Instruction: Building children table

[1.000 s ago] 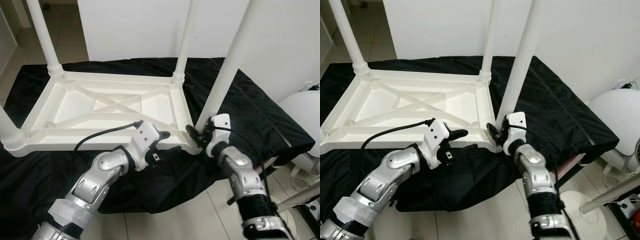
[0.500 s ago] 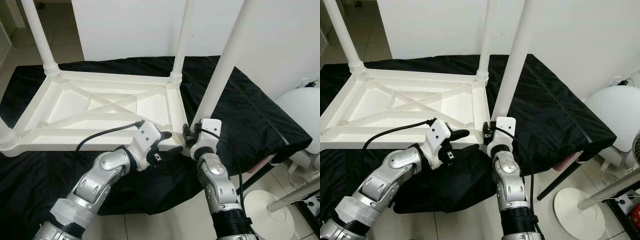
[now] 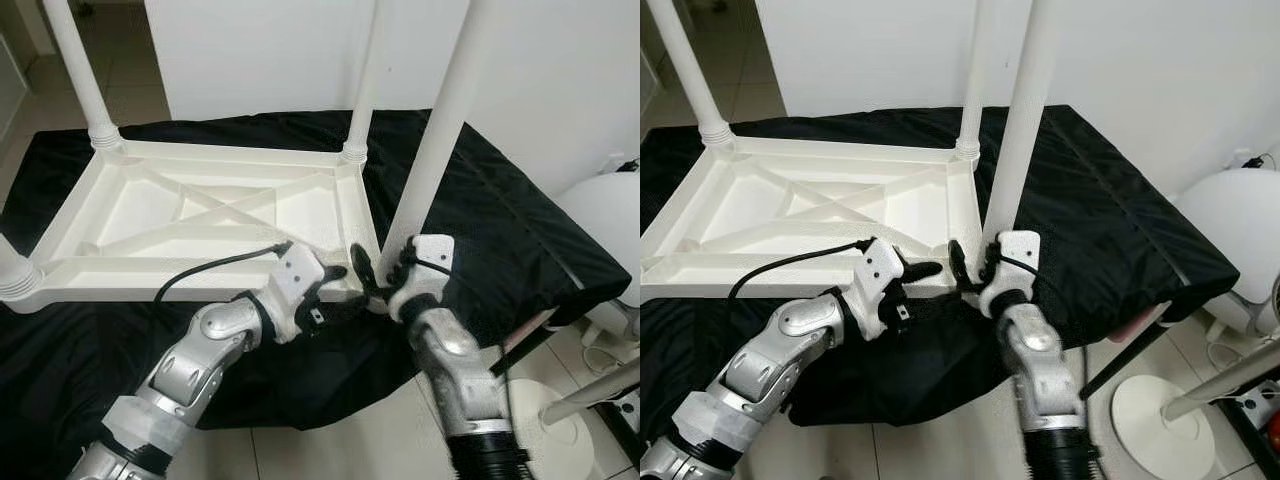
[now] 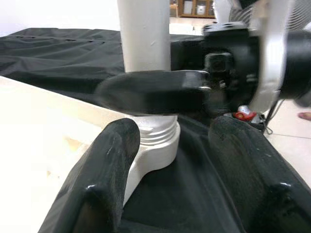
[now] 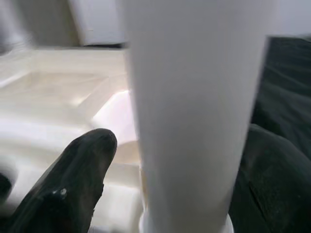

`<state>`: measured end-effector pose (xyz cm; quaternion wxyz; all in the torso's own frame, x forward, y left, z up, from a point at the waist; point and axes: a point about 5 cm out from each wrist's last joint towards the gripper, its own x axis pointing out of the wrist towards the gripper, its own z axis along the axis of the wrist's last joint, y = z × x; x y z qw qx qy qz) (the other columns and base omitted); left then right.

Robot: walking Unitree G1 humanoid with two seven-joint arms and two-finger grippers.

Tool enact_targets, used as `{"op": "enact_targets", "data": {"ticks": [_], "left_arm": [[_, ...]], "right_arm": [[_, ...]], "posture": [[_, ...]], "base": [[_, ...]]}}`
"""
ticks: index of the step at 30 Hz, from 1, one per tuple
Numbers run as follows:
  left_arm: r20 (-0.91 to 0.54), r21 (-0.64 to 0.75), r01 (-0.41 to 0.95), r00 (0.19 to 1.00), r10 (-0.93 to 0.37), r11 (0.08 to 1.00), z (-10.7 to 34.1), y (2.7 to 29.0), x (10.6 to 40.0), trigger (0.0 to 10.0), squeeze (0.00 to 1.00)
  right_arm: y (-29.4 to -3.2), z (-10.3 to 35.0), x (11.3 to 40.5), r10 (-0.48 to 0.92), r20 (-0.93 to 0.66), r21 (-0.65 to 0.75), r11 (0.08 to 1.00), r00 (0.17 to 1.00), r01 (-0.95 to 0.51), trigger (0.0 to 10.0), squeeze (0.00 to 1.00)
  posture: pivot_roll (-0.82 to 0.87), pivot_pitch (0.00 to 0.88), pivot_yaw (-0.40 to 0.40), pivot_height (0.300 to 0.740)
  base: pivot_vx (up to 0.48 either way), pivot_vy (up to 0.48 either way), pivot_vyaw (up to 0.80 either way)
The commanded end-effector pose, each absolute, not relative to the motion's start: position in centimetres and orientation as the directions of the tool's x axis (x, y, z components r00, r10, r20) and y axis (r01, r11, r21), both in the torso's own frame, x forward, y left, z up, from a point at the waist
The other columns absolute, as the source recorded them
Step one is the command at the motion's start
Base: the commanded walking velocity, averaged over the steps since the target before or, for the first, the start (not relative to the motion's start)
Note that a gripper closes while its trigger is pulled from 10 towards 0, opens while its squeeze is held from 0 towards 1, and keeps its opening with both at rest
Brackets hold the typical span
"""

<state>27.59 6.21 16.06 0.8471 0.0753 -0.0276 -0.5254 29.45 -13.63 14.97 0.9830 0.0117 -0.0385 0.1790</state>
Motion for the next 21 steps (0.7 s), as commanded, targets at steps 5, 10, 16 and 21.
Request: {"op": "enact_targets", "data": {"ticks": [5, 10, 16, 21], "left_arm": [[-0.043, 0.169, 0.892, 0.432, -0.901, 0.420, 16.2, 6.2, 27.7, 10.0, 0.00], [-0.042, 0.175, 0.892, 0.430, -0.902, 0.417, 16.3, 6.1, 28.0, 10.0, 0.00], [-0.038, 0.182, 0.893, 0.424, -0.905, 0.411, 16.5, 5.9, 28.2, 10.0, 0.00], [-0.042, 0.186, 0.893, 0.423, -0.905, 0.409, 16.5, 5.9, 28.1, 10.0, 0.00]], "right_arm": [[-14.7, 14.3, 29.5, 0.456, 0.050, -0.053, 0.890, 0.889, -0.453, 10.0, 0.00], [-15.5, 14.1, 30.9, 0.495, 0.009, -0.111, 0.864, 0.869, -0.491, 10.0, 0.00], [-15.4, 14.4, 33.0, 0.581, -0.054, -0.194, 0.792, 0.812, -0.580, 10.0, 0.00], [-15.1, 14.2, 34.0, 0.613, -0.094, -0.221, 0.756, 0.785, -0.616, 10.0, 0.00]], "posture": [[-0.05, 0.018, -0.039, 0.740], [-0.05, 0.010, -0.034, 0.740], [-0.04, 0.001, -0.037, 0.740], [-0.02, 0.000, -0.046, 0.740]], "base": [[0.000, 0.000, 0.00], [0.000, 0.000, 0.00], [0.000, 0.000, 0.00], [0.000, 0.000, 0.00]]}}
